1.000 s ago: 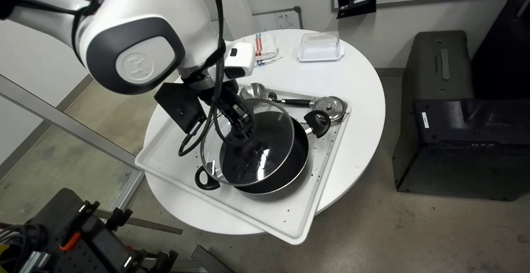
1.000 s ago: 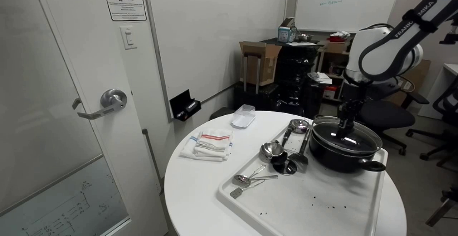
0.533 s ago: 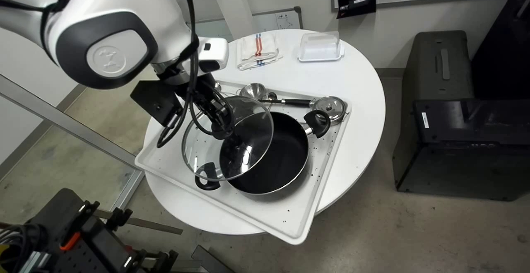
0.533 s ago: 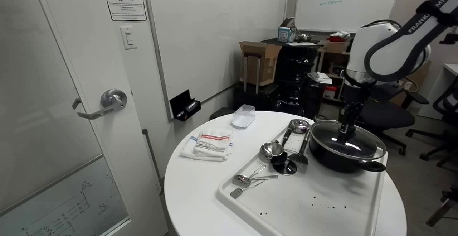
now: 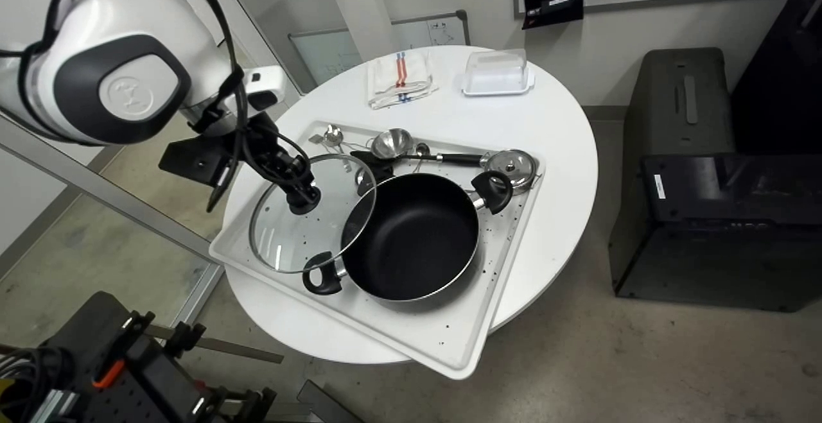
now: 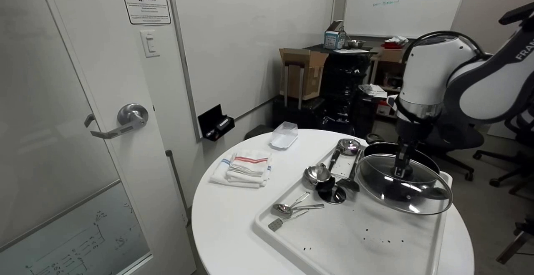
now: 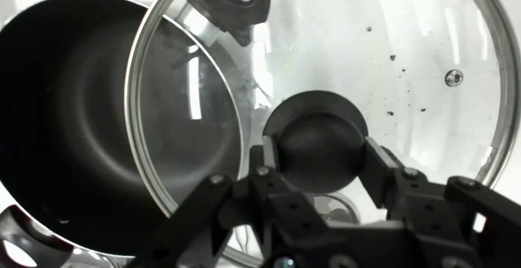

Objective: Remove the lid from the pot

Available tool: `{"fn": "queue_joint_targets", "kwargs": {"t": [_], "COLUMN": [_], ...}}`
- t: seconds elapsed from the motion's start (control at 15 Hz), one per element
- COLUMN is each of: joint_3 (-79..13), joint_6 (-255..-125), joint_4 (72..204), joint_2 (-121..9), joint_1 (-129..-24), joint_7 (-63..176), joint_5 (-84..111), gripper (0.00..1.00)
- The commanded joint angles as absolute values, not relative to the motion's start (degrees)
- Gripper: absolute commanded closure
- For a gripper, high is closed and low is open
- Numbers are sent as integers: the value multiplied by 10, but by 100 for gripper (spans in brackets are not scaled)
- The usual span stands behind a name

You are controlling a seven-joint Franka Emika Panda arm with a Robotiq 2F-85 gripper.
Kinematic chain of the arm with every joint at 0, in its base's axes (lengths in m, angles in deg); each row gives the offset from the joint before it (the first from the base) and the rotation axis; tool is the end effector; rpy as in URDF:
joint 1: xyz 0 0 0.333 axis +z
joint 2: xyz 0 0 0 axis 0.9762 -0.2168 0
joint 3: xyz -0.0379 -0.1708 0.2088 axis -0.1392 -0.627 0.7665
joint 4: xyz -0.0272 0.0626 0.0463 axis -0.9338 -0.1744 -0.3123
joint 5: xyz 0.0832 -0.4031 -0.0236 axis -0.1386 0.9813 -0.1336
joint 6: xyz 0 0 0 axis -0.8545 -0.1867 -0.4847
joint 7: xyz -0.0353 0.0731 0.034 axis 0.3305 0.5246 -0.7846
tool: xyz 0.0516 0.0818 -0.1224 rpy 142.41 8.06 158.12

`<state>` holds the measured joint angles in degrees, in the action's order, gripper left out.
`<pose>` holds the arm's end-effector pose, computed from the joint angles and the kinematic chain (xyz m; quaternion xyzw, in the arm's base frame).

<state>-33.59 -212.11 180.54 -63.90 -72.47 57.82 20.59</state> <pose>0.4926 0.0020 0.0439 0.9982 0.0320 -0.0120 0.0485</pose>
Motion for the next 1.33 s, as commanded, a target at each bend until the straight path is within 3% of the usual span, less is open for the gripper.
{"fn": "queue_joint_targets", "kwargs": {"t": [0.0,0.47,1.27], "joint_3": [-370,-388,-347], "joint_6": [-2145,-2141,-2137], "joint_4": [1835,1824,1752], "joint_2": [-618,-648,-765], "joint_1": [-644,-534,-570], "joint_7": [649,763,728], "joint_5": [280,366,273], "gripper": [74,74,74]}}
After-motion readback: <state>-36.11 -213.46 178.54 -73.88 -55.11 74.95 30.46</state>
